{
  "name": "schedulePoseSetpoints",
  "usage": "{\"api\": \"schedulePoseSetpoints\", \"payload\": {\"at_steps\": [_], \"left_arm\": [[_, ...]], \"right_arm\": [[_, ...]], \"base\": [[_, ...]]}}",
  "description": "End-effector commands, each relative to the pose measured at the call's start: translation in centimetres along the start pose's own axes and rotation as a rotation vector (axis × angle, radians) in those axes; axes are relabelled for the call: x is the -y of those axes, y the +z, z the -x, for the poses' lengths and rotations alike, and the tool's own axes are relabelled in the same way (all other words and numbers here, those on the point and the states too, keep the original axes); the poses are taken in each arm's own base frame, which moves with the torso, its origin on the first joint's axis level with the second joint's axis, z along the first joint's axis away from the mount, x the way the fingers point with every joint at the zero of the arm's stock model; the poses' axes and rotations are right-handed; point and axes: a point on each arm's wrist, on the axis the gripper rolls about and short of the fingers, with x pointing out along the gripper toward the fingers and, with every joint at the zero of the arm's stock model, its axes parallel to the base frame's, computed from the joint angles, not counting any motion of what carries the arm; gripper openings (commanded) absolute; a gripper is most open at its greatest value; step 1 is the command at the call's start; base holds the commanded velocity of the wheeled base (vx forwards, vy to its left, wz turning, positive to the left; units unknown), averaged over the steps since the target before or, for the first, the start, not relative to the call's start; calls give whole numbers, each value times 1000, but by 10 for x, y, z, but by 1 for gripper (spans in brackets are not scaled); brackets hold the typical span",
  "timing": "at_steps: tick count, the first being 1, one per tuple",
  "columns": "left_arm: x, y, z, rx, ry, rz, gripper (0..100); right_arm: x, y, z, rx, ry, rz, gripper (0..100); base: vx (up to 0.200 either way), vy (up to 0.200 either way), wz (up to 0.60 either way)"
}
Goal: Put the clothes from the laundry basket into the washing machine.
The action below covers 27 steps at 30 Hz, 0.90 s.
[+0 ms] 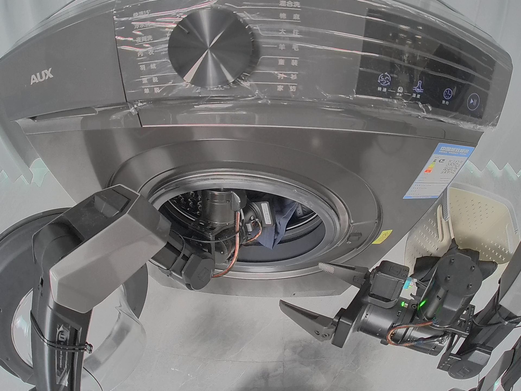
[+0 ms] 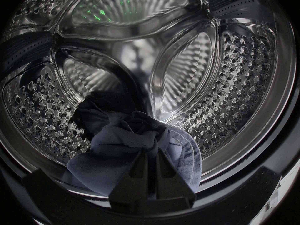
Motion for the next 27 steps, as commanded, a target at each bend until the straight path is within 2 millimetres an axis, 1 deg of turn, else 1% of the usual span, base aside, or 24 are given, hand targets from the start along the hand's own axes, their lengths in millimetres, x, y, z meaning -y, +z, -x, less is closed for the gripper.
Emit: {"api": "schedulePoseSetpoints", "payload": {"at_steps": [1, 7, 8, 12, 20, 27], "left_arm": [[1, 4, 1, 9, -1, 1, 0], [-1, 3, 3, 5, 3, 3, 0], [-3, 7, 3, 13, 9, 5, 0], [-6, 6, 3, 12, 16, 5, 0], [-13, 3, -2, 16, 29, 7, 0], [-17, 7, -3, 25, 37, 9, 0]], "right_arm": [[-3, 5, 4, 24, -12, -12, 100], [-3, 8, 5, 34, -16, -24, 100], [-3, 8, 5, 36, -18, -26, 100], [-3, 12, 6, 52, -13, -25, 100], [-3, 10, 4, 47, -14, -27, 100], [-6, 10, 4, 46, -5, -26, 100]], "base": [[0, 0, 0], [0, 0, 0], [0, 0, 0], [0, 0, 0], [0, 0, 0], [0, 0, 0]]}}
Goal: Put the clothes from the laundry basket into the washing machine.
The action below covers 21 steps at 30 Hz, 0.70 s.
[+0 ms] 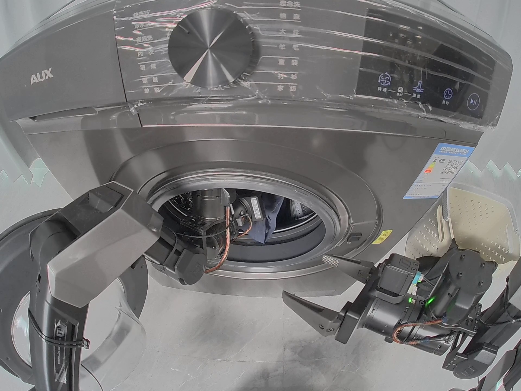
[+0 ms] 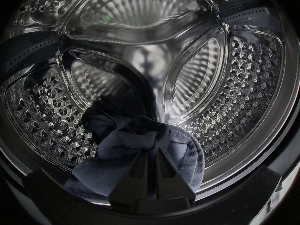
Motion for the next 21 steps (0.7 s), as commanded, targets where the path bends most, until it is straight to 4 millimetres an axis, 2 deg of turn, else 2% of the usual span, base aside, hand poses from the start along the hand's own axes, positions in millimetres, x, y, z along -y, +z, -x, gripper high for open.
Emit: {"api": "schedulePoseSetpoints", "payload": {"at_steps": [1, 9, 11, 14, 15, 21], "left_arm": [[0, 0, -1, 3, 1, 1, 0], [-7, 2, -16, 31, 11, 5, 0], [-14, 1, -26, 53, 25, 8, 0], [-18, 3, -31, 71, 40, 3, 0], [-26, 4, -38, 94, 59, 4, 0], [-26, 11, -44, 130, 57, 9, 0]], "right_arm": [[-2, -1, -1, -3, 8, 0, 100], [-4, -1, -1, -4, 14, -6, 100], [-5, -2, -1, -6, 20, -6, 100], [-6, -2, -1, -6, 22, -6, 100], [-6, -2, -1, -6, 22, -6, 100], [-6, -2, -1, -8, 23, -6, 100]], "base": [[0, 0, 0], [0, 0, 0], [0, 0, 0], [0, 0, 0], [0, 0, 0], [0, 0, 0]]}}
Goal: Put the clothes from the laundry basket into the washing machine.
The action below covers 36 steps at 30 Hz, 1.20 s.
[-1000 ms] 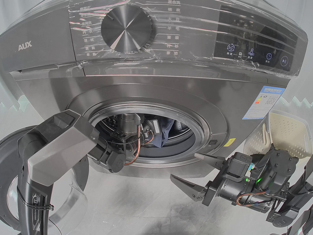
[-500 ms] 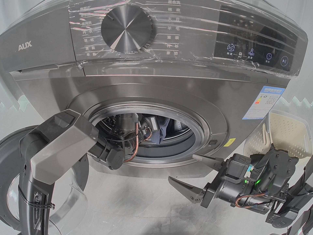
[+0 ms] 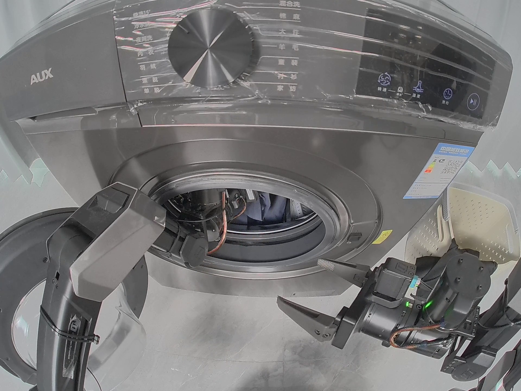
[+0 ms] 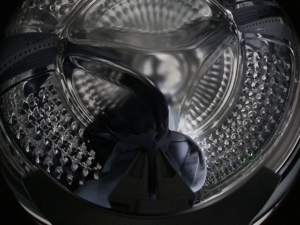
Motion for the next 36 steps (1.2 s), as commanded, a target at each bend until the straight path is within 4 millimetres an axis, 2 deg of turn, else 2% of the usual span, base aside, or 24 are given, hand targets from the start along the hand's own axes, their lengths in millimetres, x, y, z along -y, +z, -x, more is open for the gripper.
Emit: {"api": "schedulePoseSetpoints", "payload": {"at_steps": [1, 12, 13, 17, 20, 24, 27, 32, 36], "left_arm": [[-5, -3, -8, 16, 8, 3, 0], [-6, -8, -7, 1, 12, -3, 0], [-7, -9, -7, -2, 13, -4, 100], [-8, -7, -2, -18, 18, -10, 100], [-6, 1, 9, -46, 17, -18, 100], [-5, 1, 19, -91, 15, -31, 100], [3, -6, 36, -159, -18, -70, 100], [5, -21, 46, -210, -37, -132, 100], [16, -17, 62, -236, -64, -143, 100]], "right_arm": [[-1, -1, 0, -3, 2, 0, 100], [0, 0, -1, 2, 1, 3, 100], [0, 0, -1, 2, 1, 3, 100], [0, 0, -1, 3, 3, 3, 100], [0, 0, -2, 3, 3, 3, 100], [0, 0, -2, 4, 2, 3, 100], [0, -3, -4, -7, 1, 3, 100], [0, -4, -4, -12, 0, 1, 100], [1, -4, -4, -11, -1, 3, 100]], "base": [[0, 0, 0], [0, 0, 0], [0, 0, 0], [0, 0, 0], [0, 0, 0], [0, 0, 0], [0, 0, 0], [0, 0, 0], [0, 0, 0]]}}
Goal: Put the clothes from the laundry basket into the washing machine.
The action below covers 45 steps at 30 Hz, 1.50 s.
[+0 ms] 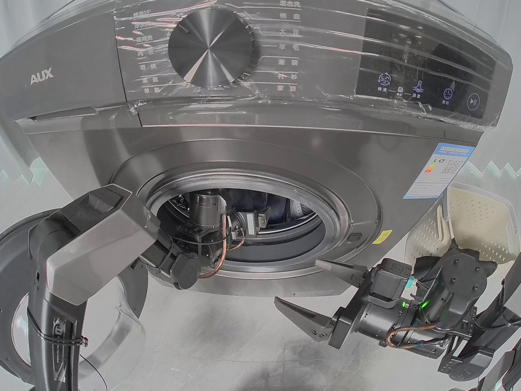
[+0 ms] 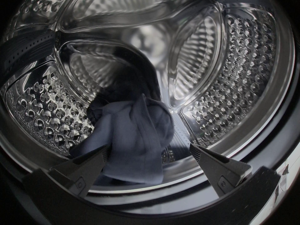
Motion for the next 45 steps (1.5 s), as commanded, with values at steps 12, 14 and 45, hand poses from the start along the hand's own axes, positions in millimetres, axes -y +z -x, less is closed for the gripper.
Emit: {"api": "schedulePoseSetpoints", "payload": {"at_steps": [12, 14, 45], "left_arm": [[47, -2, 109, -86, -246, -47, 100], [43, -3, 127, -91, -256, -48, 100], [-3, 10, 317, 77, -375, -15, 100]], "right_arm": [[1, -1, 3, -10, -4, 2, 100], [2, -1, 3, -11, -5, 1, 100], [5, 3, 14, -3, -18, 10, 100]], "base": [[0, 0, 0], [0, 0, 0], [0, 0, 0]]}}
